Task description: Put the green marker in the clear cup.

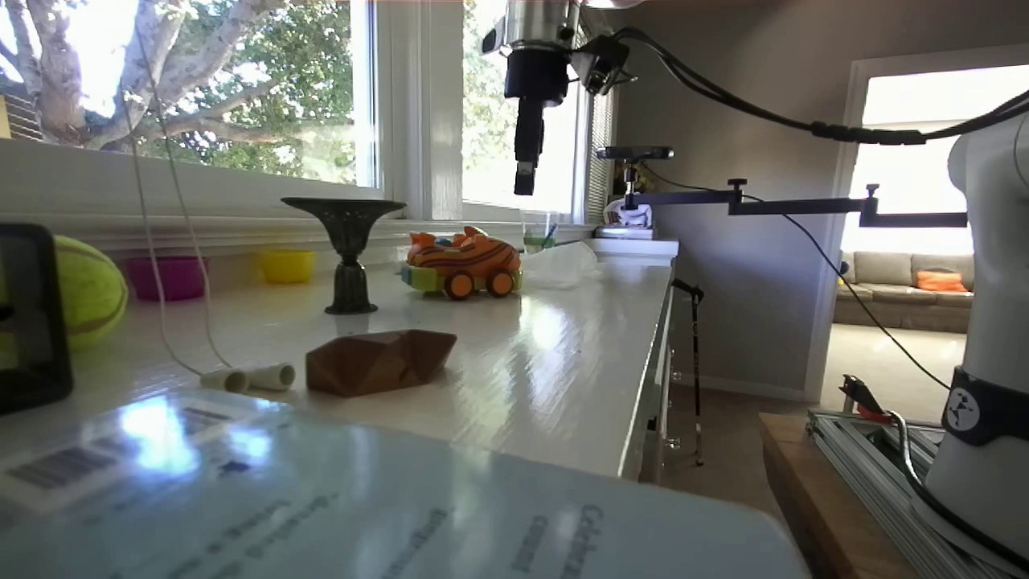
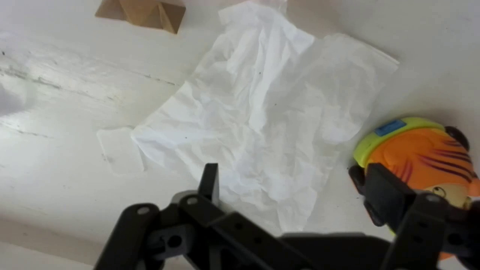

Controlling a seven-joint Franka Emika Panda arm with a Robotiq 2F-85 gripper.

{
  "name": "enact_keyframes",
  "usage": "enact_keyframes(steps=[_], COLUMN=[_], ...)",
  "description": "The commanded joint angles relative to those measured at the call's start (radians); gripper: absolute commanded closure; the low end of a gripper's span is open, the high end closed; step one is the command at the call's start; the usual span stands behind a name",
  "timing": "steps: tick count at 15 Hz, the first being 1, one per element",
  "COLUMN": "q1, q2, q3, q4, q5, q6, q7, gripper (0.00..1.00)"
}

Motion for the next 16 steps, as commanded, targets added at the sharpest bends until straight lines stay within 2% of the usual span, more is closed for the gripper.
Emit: enact_keyframes(steps=[1, 4, 8, 10, 11, 14, 16], q1=[0.039, 0.061, 0.171, 0.153, 0.075, -0.004, -0.051], q2=[0.015, 0.052, 0.117, 0.185, 0.221, 0.320, 0.379], q3=[-0.061, -0.116, -0.287, -0.327, -0.273, -0.240, -0.203], q4=[0.019, 0.056, 0.118, 0.155, 0.176, 0.237, 0.276], q5=[0.135, 0.244, 0.357, 0.404, 0.435, 0.472, 0.489], q6=[0.051, 0.062, -0.002, -0.029, -0.044, -0.052, -0.043], q7=[-0.241, -0.468, -0.763, -0.912, -0.972, -1.085, -1.115], gripper=[0.00, 0.00, 0.00, 0.00, 0.00, 0.00, 0.00])
